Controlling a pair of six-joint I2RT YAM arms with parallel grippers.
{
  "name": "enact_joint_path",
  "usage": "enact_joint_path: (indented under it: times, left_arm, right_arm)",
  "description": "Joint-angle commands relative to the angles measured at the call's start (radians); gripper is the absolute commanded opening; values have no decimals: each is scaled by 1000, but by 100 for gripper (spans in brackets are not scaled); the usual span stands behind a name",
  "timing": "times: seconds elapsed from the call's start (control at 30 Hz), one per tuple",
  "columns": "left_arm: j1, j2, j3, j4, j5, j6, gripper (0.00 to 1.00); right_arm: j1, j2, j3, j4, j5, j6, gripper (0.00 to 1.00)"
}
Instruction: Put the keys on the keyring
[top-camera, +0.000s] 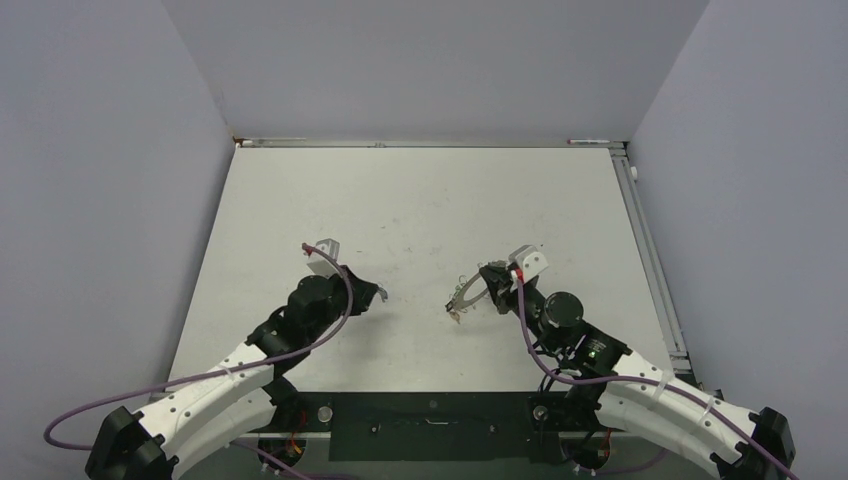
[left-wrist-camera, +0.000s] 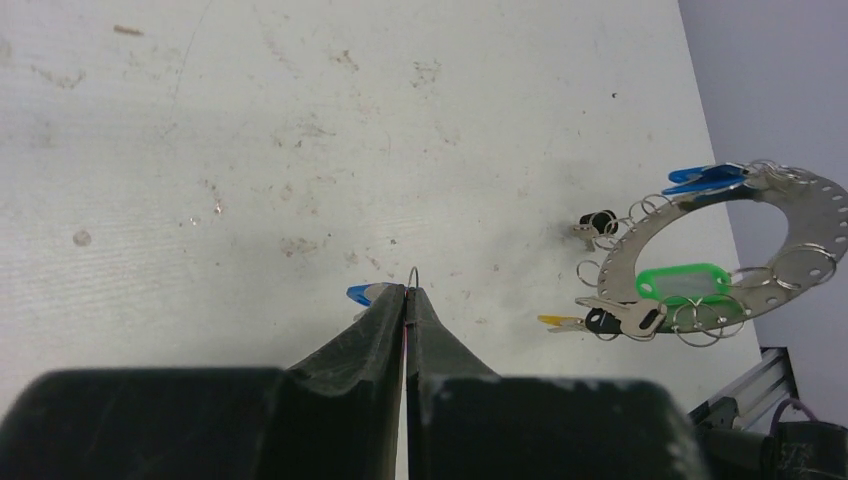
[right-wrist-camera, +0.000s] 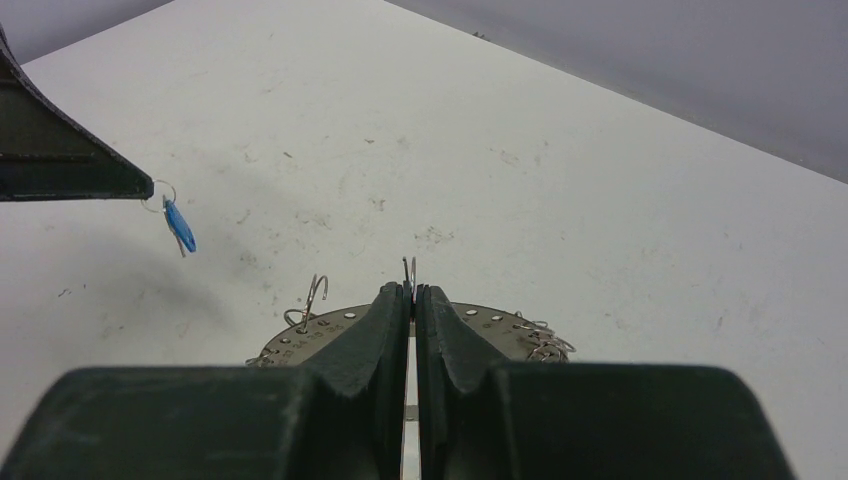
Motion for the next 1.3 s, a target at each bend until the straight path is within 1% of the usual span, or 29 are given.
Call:
enact_joint_path:
  times: [0.0,0.07,0.13,0.2,0.33,0.43,0.53,0.63,0.7,0.83,0.9,1.0,1.13,1.2,1.27]
  left_arm:
    - [13,-60,60,66,105,262,0]
    - [13,-72,89,43,123,309,0]
    - [13,-75,101,51,148,319,0]
    - [13,-71,133,16,160,325,0]
    - [13,-81,230,-133,176,424,0]
    - [13,-104,290,-209,204,521,0]
    - [12,-115,328,-247,291,610,0]
    - [12,-130,305,-234,320,648,0]
    - [13,-141,285,-209,330,641,0]
    - [15,-169,286,-215,335,648,0]
    - [15,-187,280,-213,347,655,0]
    - [15,-208,271,-198,379,657,0]
    - [17,-227,268,-181,422,660,0]
    - [16,-235,265,-171,451,661,0]
    - [16,-240,266,-168,477,668,0]
  right_arm:
    - [1,-3,38,91,-91,-9,5]
    - [2,-1,37,102,-128,-14,5]
    - [3,8,41,112,-165,-17,5]
    - [6,23,52,110,-195,-19,5]
    - [16,58,76,113,-248,-23,5]
    - [24,77,78,149,-316,-28,5]
    - [35,109,87,187,-387,-30,5]
    - [55,149,102,223,-414,-56,5]
    - [66,163,105,270,-413,-52,5]
    - [73,175,104,406,-411,-38,5]
    - [73,177,91,494,-397,-38,5]
    - [75,189,43,702,-394,5,5]
    - [75,233,14,847,-413,34,5]
    - [74,257,-2,887,-422,47,5]
    - [75,274,2,852,-427,50,5]
